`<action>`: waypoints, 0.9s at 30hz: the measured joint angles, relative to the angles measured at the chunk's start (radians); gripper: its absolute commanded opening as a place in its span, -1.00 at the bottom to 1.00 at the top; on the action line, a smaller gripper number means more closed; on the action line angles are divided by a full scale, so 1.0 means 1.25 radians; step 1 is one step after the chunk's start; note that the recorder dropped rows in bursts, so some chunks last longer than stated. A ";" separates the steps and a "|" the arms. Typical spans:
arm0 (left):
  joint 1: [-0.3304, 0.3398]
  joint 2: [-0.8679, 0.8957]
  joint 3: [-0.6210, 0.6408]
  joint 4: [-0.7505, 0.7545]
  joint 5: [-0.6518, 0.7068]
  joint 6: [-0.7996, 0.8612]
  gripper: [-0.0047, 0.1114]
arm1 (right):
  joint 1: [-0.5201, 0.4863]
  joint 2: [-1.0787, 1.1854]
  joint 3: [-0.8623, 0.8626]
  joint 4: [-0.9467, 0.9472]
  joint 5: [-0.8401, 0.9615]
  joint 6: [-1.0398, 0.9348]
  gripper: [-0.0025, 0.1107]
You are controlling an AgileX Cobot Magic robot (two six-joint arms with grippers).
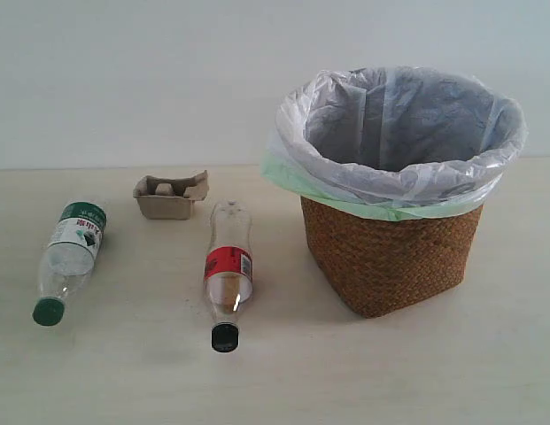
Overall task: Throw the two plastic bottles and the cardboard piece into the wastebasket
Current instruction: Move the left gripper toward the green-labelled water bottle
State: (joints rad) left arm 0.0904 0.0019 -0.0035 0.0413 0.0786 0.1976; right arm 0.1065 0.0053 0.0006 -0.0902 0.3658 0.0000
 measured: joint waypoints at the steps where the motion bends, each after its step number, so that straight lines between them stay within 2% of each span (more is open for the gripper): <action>1: 0.000 0.000 0.000 -0.009 -0.039 -0.007 -0.85 | 0.000 0.000 0.000 0.000 0.000 0.000 -0.96; 9: 0.000 0.000 0.000 -0.023 -0.275 -0.060 -0.85 | 0.000 0.000 0.000 0.000 0.000 0.000 -0.96; 19: 0.000 0.000 0.000 -0.027 -0.560 -0.481 -0.85 | 0.000 0.000 0.000 0.000 0.000 0.000 -0.96; 22: 0.000 0.000 -0.022 -0.027 -0.544 -0.535 -0.85 | 0.000 0.000 0.000 0.000 0.000 0.000 -0.96; 27: 0.000 0.034 -0.202 0.043 -0.310 -0.549 -0.85 | 0.000 0.000 0.000 0.000 0.000 0.000 -0.96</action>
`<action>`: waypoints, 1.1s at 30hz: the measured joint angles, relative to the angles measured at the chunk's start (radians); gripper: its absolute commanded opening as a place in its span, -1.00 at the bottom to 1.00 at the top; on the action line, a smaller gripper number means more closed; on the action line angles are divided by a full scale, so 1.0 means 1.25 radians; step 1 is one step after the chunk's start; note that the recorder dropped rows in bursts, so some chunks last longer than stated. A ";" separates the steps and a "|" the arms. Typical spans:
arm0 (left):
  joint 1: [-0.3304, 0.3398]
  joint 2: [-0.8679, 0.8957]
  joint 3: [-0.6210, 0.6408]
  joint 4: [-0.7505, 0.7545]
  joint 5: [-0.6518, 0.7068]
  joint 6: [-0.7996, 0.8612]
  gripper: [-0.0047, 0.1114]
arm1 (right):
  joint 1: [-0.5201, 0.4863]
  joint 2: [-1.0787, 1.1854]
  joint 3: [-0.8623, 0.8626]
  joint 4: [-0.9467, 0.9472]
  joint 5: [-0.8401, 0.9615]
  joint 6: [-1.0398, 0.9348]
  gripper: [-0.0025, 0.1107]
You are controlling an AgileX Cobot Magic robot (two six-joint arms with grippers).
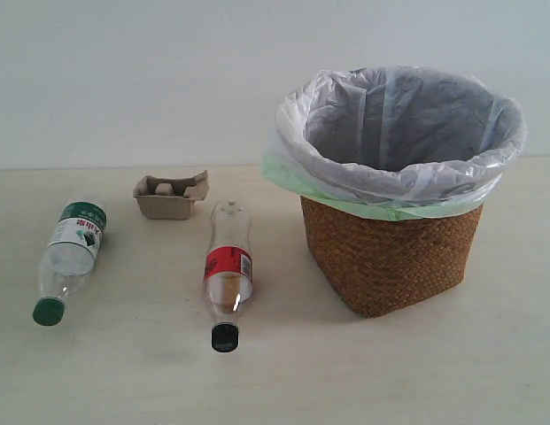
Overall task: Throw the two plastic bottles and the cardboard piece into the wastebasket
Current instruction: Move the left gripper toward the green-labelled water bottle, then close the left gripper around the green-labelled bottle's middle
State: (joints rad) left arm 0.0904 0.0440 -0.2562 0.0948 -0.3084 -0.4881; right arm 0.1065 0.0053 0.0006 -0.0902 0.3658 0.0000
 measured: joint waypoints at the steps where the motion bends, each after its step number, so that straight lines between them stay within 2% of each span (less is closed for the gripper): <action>1: 0.000 0.022 -0.041 0.020 0.062 0.000 -0.85 | 0.000 0.000 0.000 0.000 0.000 0.000 -0.96; 6: 0.000 0.159 -0.207 0.074 0.233 -0.001 -0.84 | 0.000 0.000 0.000 0.000 0.000 0.000 -0.96; 8: 0.000 0.229 -0.266 0.079 0.266 -0.001 -0.71 | 0.000 0.000 0.000 0.000 0.000 0.000 -0.96; 10: 0.000 0.301 -0.314 0.079 0.282 -0.001 -0.41 | 0.000 0.000 0.000 0.000 0.000 0.000 -0.96; 15: 0.000 0.472 -0.400 0.081 0.339 -0.001 0.65 | 0.000 0.000 0.000 0.000 0.000 0.000 -0.96; 17: 0.000 0.538 -0.429 0.082 0.391 0.001 0.90 | 0.000 0.000 0.000 0.000 0.000 0.000 -0.96; 19: 0.000 0.609 -0.455 0.082 0.442 0.020 0.96 | 0.000 0.000 0.000 0.000 0.000 0.000 -0.96; 23: 0.000 0.764 -0.489 0.059 0.509 0.104 0.96 | 0.000 0.000 0.000 0.000 0.000 0.000 -0.96; 33: 0.001 1.089 -0.567 -0.203 0.549 0.415 0.96 | 0.000 0.000 0.000 0.000 0.000 0.000 -0.96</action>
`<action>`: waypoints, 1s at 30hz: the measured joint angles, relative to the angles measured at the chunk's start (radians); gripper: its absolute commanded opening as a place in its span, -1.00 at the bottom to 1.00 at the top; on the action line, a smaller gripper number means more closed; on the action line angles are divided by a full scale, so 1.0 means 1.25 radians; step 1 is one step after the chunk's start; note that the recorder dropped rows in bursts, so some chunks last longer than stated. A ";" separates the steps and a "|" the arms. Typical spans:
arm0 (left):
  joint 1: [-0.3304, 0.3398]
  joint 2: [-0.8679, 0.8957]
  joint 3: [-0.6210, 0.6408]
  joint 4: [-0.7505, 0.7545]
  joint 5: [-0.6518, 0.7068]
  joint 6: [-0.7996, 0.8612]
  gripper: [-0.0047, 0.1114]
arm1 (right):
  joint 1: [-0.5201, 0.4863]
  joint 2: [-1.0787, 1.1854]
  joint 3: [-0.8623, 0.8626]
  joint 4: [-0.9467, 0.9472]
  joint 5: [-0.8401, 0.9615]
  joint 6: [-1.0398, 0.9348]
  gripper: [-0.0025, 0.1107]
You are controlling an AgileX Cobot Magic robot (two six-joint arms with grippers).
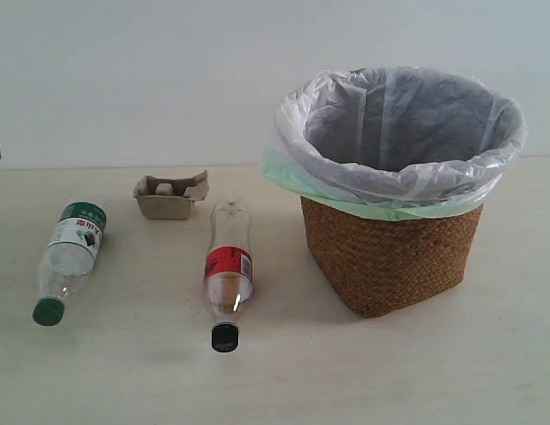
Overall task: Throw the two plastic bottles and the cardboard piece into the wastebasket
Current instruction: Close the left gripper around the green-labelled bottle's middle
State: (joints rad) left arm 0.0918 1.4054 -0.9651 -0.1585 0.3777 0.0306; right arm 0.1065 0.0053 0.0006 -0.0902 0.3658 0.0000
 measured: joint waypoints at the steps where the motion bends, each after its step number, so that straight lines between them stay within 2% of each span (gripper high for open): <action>1: 0.000 0.025 -0.007 -0.015 0.004 0.033 0.96 | 0.000 0.000 0.000 0.000 0.000 0.000 -0.96; 5: -0.024 0.139 -0.040 -0.047 0.007 0.105 0.96 | 0.000 0.000 0.000 0.000 0.000 0.000 -0.96; 11: -0.080 0.311 -0.114 -0.056 0.004 0.144 0.96 | 0.000 0.000 0.000 0.000 0.000 0.000 -0.96; 15: -0.097 0.378 -0.152 -0.056 -0.002 0.150 0.96 | 0.000 0.000 0.000 0.000 0.000 0.000 -0.96; 19: -0.098 0.442 -0.173 -0.056 -0.048 0.152 0.96 | 0.000 0.000 0.000 0.000 0.000 0.000 -0.96; 23: -0.098 0.485 -0.176 -0.058 -0.155 0.154 0.96 | 0.000 0.000 0.000 0.000 0.000 0.000 -0.96; 30: -0.098 0.533 -0.176 -0.058 -0.172 0.162 0.95 | 0.000 0.000 0.000 0.000 0.000 0.000 -0.96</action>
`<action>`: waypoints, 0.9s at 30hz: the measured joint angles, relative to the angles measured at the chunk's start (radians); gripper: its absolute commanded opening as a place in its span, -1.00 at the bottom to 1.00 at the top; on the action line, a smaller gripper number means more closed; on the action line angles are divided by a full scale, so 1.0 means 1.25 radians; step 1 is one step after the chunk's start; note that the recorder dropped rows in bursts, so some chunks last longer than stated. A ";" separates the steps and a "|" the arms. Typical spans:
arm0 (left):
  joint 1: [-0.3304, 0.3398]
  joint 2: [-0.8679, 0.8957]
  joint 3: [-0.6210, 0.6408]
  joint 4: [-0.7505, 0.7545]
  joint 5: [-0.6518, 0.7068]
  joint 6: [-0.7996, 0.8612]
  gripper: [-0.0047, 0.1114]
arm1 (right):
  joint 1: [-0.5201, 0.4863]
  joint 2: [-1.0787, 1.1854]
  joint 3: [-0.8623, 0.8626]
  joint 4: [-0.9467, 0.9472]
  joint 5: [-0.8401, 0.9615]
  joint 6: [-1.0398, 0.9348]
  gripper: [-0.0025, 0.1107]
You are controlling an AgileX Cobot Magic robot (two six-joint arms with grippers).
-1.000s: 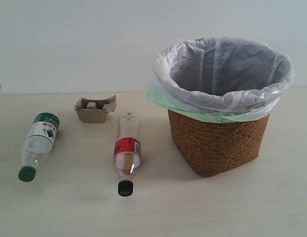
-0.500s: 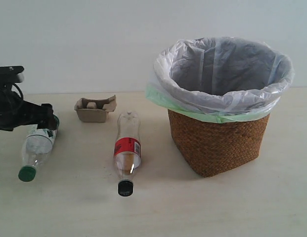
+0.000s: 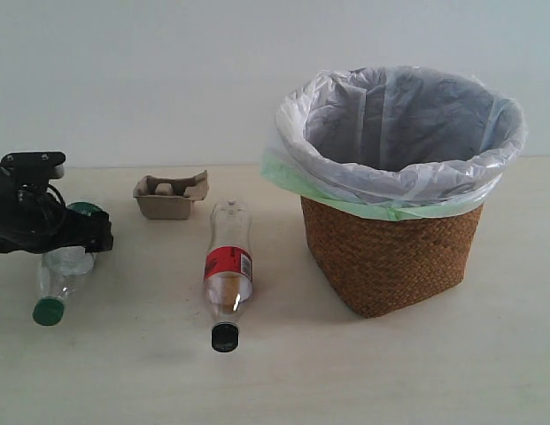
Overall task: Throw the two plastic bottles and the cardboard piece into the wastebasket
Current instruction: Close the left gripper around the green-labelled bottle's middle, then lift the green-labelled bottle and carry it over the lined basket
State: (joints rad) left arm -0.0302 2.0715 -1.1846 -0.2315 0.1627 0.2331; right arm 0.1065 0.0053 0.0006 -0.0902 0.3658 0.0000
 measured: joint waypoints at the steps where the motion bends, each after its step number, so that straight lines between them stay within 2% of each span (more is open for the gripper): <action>1: 0.000 0.002 0.000 0.000 0.000 0.003 0.89 | 0.000 0.000 0.000 0.000 0.000 0.000 -0.96; 5: 0.000 0.002 0.000 0.000 0.003 0.003 0.27 | 0.000 0.000 0.000 0.000 0.000 0.000 -0.96; 10: 0.000 -0.002 -0.003 -0.005 0.027 0.001 -0.86 | 0.000 0.000 0.000 0.000 0.000 0.000 -0.96; 17: 0.000 -0.046 -0.006 0.021 0.146 0.003 -0.85 | 0.000 0.000 0.000 0.000 0.000 0.000 -0.96; 22: 0.000 -0.158 -0.006 0.052 0.189 -0.003 -0.85 | 0.000 0.000 0.000 0.000 0.000 0.000 -0.96; 27: 0.000 -0.284 -0.006 0.177 0.214 -0.060 -0.85 | 0.000 0.000 0.000 0.000 0.000 0.000 -0.96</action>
State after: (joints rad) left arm -0.0302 1.7166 -1.1922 -0.0104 0.4301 0.1575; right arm 0.1065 0.0053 0.0006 -0.0902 0.3658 0.0000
